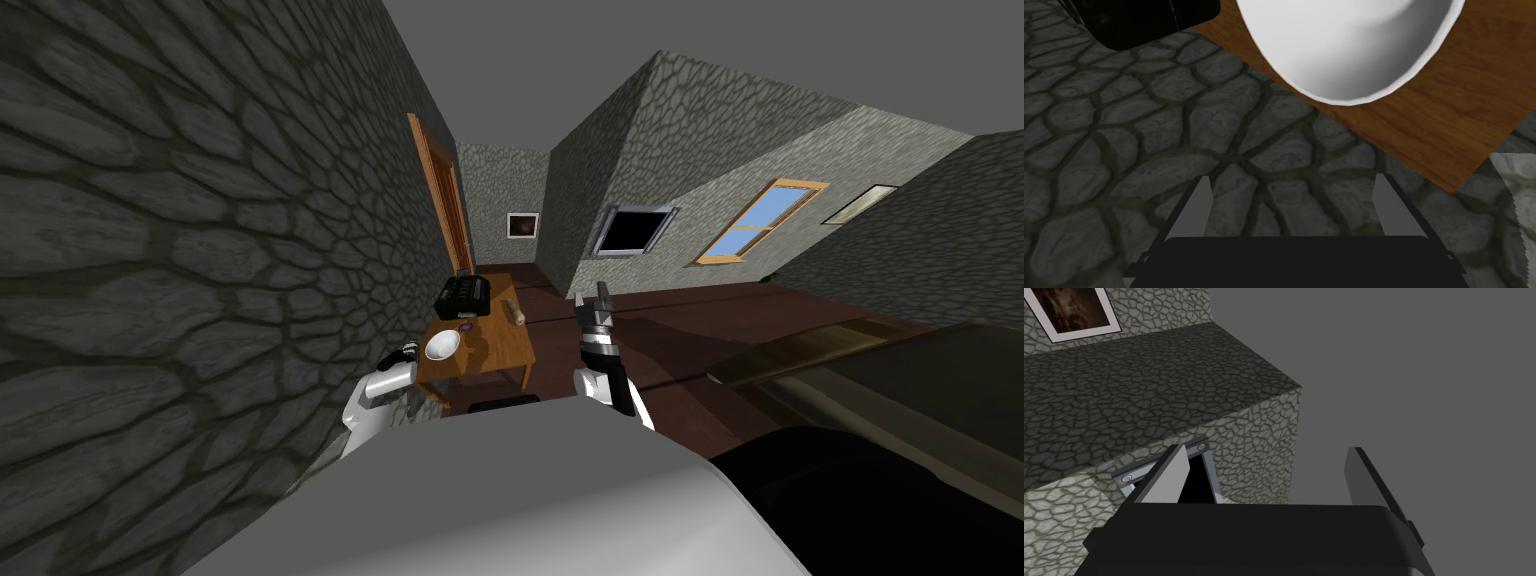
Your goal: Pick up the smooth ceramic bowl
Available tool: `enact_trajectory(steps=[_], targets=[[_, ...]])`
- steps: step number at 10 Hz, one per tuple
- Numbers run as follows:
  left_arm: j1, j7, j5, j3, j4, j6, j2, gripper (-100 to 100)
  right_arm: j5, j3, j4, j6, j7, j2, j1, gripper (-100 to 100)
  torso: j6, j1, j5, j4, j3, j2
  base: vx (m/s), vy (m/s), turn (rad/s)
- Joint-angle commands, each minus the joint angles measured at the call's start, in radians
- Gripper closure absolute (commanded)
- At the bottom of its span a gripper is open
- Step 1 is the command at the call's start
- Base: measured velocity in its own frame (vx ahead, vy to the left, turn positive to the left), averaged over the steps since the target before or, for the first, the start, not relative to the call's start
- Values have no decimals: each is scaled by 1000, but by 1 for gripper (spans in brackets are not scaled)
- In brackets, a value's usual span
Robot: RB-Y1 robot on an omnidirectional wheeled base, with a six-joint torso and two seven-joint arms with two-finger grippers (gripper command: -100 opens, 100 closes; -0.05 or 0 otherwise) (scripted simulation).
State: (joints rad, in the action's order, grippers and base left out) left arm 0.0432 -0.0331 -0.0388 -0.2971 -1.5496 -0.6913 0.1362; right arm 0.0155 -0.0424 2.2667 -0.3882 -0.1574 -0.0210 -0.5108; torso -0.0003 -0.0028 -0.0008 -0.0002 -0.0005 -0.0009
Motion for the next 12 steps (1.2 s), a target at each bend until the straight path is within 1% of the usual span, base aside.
enact_trajectory(steps=[1,2,3,6,8,10,11,12], targets=[[-30,-5,-7,-13,45,-50,-5,-100,0,0,0,0,0,0,0,0,0,0,0,0,0,0,19,-60,-35],[-49,-8,-12,-20,75,-80,-9,-100,0,0,0,0,0,0,0,0,0,-1,0,0,0,0,38,-66,-36],[-49,-8,-12,-20,75,-86,-9,-100,0,0,0,0,0,0,0,0,0,-1,0,0,-1,-1,26,-44,-4],[-97,-16,-27,-38,152,-162,-22,-100,0,0,0,0,0,0,0,0,0,0,0,0,0,0,25,-48,-21],[-120,-20,-35,-46,193,-198,-30,-100,0,0,0,0,0,0,0,0,0,0,0,0,-1,-1,30,-47,-19],[-134,-24,-42,-52,234,-231,-42,-100,0,0,0,0,0,0,0,0,0,1,0,0,0,-1,25,-34,-12],[-138,-23,-35,-53,234,-215,-30,-100,0,0,0,0,0,0,0,0,0,1,0,0,0,0,11,-17,-1],[-139,-24,-35,-53,237,-218,-30,0,0,0,0,0,0,0,0,0,0,2,0,0,0,0,0,0,0]])
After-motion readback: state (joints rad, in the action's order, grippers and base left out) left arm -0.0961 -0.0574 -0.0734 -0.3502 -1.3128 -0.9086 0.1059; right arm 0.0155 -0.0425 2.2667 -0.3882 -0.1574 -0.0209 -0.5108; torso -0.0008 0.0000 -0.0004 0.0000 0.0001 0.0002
